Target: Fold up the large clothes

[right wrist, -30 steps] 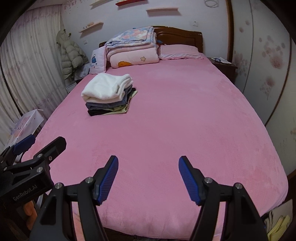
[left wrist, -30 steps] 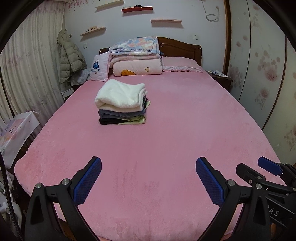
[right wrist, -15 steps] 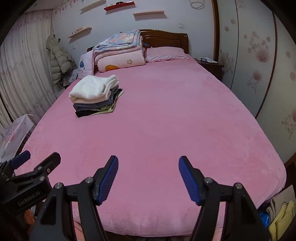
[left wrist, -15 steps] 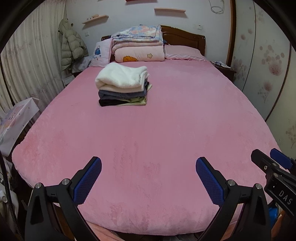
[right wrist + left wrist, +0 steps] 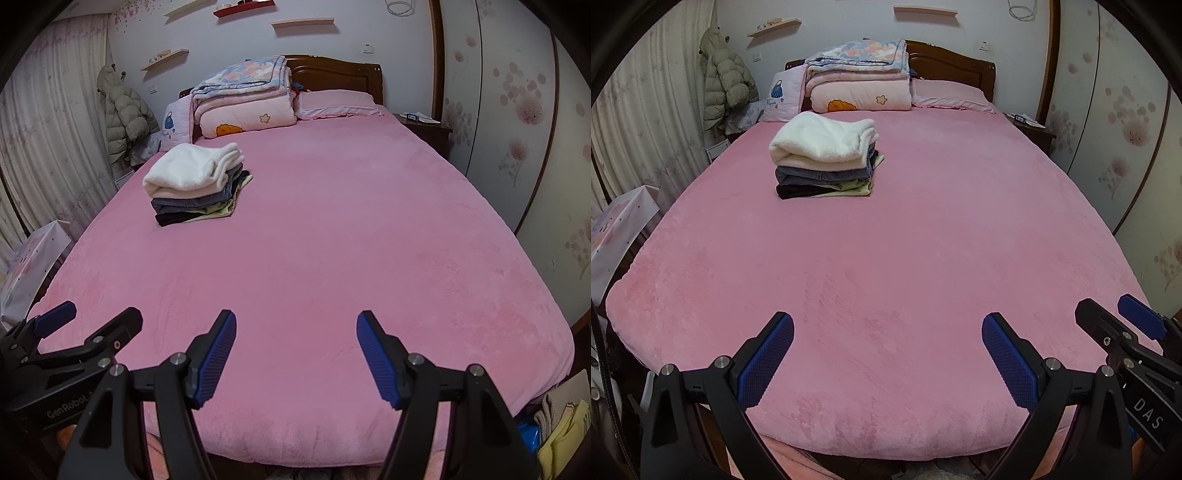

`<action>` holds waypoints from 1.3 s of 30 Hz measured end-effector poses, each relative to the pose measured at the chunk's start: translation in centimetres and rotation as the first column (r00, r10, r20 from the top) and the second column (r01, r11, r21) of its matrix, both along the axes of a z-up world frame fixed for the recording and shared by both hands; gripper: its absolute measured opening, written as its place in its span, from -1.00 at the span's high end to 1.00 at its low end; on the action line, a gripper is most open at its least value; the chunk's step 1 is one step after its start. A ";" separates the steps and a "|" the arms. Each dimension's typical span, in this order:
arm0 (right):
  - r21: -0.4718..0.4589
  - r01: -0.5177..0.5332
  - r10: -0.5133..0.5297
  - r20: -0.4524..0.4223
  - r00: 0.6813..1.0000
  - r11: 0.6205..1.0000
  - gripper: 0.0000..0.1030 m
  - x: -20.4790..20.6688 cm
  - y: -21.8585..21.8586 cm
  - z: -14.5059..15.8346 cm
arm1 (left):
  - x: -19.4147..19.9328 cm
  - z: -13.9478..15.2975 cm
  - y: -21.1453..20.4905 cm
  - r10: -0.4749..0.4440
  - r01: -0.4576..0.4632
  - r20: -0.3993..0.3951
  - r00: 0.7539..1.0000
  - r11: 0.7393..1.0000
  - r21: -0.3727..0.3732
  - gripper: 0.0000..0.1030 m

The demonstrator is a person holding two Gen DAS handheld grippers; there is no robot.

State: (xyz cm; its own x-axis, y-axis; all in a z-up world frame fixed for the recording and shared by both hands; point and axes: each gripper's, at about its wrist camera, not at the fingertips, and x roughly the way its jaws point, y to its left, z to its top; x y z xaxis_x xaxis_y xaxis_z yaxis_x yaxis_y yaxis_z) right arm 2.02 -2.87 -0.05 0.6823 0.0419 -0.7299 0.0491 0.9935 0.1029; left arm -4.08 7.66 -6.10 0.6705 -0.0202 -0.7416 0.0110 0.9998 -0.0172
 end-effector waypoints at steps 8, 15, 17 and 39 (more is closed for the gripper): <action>0.004 -0.005 0.005 0.015 1.000 1.000 -0.32 -0.2 0.0 0.2 | 0.0 0.0 0.1 0.000 0.000 -0.007 1.000 1.000 0.003 -0.97; 0.044 0.003 -0.003 0.019 1.000 0.999 -0.33 -0.2 -0.5 0.1 | -0.2 -0.1 0.1 -0.001 0.001 -0.009 1.000 1.000 0.001 -0.97; 0.049 0.001 -0.002 0.025 1.000 0.999 -0.35 -0.2 -0.6 0.1 | -0.2 -0.1 0.1 -0.002 0.002 -0.009 1.000 1.000 0.004 -0.97; 0.036 0.001 -0.003 0.036 0.999 0.999 -0.49 -0.4 -0.2 0.0 | -0.3 -0.5 0.2 0.001 -0.001 -0.018 1.000 1.000 0.001 -0.97</action>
